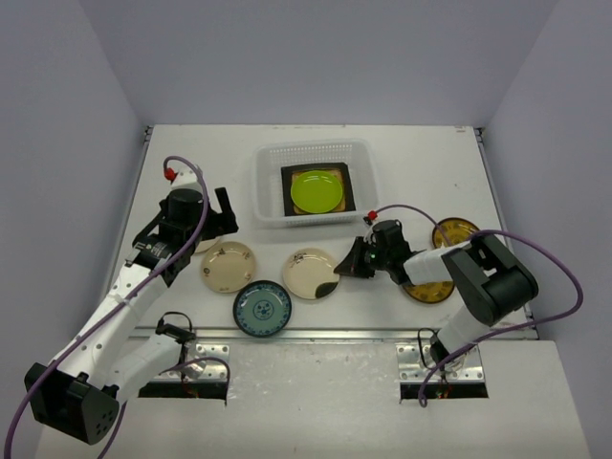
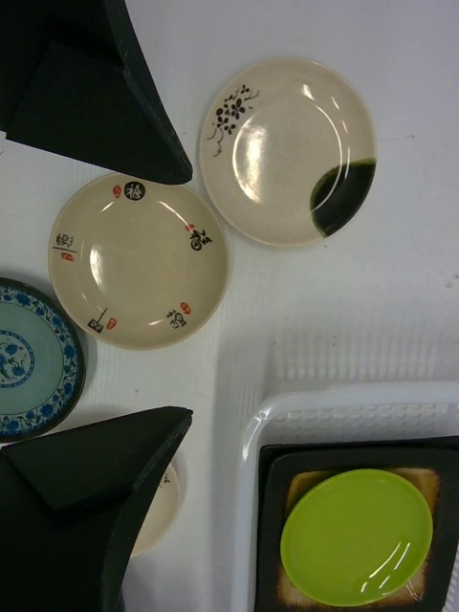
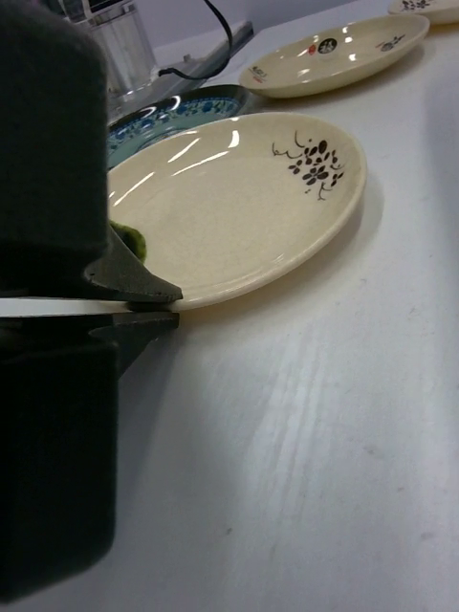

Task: Place the plates into the plastic bin on the countertop

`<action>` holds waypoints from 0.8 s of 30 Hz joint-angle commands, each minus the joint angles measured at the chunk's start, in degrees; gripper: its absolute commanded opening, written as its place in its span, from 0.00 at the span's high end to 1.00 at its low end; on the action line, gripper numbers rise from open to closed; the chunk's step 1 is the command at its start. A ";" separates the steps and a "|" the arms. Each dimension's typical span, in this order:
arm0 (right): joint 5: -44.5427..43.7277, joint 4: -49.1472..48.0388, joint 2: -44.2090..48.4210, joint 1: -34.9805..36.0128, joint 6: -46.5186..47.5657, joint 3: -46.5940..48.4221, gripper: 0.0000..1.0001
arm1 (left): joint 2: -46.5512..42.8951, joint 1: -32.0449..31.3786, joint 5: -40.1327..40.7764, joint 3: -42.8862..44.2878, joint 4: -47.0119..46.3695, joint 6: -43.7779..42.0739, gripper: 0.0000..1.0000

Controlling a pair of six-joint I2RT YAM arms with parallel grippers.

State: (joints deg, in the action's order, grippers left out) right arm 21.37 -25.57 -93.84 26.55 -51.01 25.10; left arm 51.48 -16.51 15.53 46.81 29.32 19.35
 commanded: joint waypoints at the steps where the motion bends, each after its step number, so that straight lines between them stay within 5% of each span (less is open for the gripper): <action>1: -2.21 3.85 8.67 0.17 -0.41 -3.48 1.00 | -0.60 -0.27 -0.32 -0.05 -2.43 -0.72 0.00; 12: -4.47 31.77 26.33 -1.53 9.68 15.27 1.00 | -0.51 -0.27 -0.06 -0.05 -2.43 -0.72 0.00; 17: -2.64 35.06 18.62 -7.55 11.46 28.03 1.00 | -0.47 -0.27 0.08 -0.02 -2.34 -0.72 0.00; 24: -7.54 42.94 -7.87 -10.75 15.62 57.70 1.00 | -0.20 -0.27 -0.28 -0.09 -2.51 -0.81 0.00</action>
State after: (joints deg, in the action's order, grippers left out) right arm 17.11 11.32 -90.17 16.80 -38.93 68.39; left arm 51.48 -16.51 15.43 46.81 29.27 19.35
